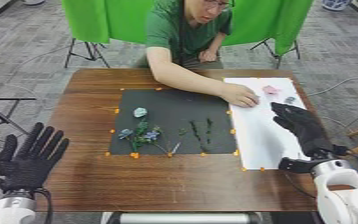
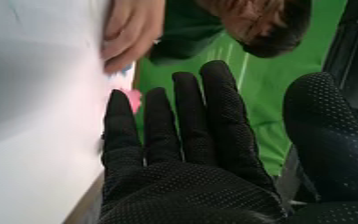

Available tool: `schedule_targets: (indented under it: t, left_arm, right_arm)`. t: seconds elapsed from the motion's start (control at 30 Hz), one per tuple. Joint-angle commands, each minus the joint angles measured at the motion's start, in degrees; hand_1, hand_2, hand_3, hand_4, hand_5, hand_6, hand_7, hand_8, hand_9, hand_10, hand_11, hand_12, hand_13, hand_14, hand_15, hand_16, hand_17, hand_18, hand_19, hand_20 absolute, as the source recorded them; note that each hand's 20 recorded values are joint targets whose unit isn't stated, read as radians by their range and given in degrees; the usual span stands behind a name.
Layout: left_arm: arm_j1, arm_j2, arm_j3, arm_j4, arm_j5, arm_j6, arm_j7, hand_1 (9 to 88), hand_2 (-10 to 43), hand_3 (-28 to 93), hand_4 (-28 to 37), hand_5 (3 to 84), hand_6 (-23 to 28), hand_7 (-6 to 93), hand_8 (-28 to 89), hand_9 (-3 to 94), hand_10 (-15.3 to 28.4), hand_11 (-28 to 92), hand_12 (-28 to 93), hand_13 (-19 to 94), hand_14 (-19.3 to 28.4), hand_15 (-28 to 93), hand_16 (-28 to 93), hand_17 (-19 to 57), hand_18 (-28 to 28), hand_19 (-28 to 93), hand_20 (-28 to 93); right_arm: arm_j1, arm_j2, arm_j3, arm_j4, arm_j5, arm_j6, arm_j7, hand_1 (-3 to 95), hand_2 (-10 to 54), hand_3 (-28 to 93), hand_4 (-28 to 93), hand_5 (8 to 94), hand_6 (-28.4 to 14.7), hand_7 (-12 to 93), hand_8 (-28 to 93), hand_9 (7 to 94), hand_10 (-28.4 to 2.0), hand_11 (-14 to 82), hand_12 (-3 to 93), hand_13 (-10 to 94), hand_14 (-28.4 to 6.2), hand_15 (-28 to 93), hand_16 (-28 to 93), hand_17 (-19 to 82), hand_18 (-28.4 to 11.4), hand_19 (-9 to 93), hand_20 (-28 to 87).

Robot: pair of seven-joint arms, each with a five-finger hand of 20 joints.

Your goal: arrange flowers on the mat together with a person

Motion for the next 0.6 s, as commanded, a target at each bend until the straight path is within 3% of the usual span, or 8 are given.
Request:
schedule_targets:
  t: [0.03,0.13,0.6]
  left_arm:
    - [0.11,-0.68,0.12,0.18,0.03,0.24,-0.86,25.4,10.7,69,-28.3,44.8,6.8,7.6,-8,41.1,13.7,14,8,31,16.1,32,-7,-3.0,14.2,32,14]
    - [0.09,-0.69,0.06,0.21,0.09,0.20,-0.81,25.3,10.7,69,-28.3,44.8,6.8,7.6,-8,41.1,13.7,14,8,31,16.1,32,-7,-3.0,14.2,32,14]
    - [0.18,-0.81,0.08,0.07,-0.03,0.62,-0.96,25.4,10.8,69,-28.3,44.9,7.0,7.6,-8,41.0,13.7,14,8,31,16.3,32,-7,-3.1,14.2,32,14]
  right_arm:
    - [2.94,-0.20,-1.32,1.25,0.44,-3.96,-0.75,24.3,8.2,74,-23,49.4,-3.0,13,-12,43.0,-11.0,4.7,8.1,28,-8.1,11,0,21,-9.9,3,23]
    - [3.94,-0.53,-1.66,1.93,-0.57,-6.77,-0.47,22.6,7.0,74,-23,48.6,-2.8,13,-12,41.7,-11.0,4.4,8.1,27,-8.3,11,0,20,-10.1,2,23]
    - [4.43,-0.84,-1.82,2.47,-0.66,-9.02,-0.14,21.1,5.9,74,-22,47.9,-3.0,12,-11,40.0,-10.9,4.1,8.2,26,-8.6,10,1,19,-10.7,2,23]
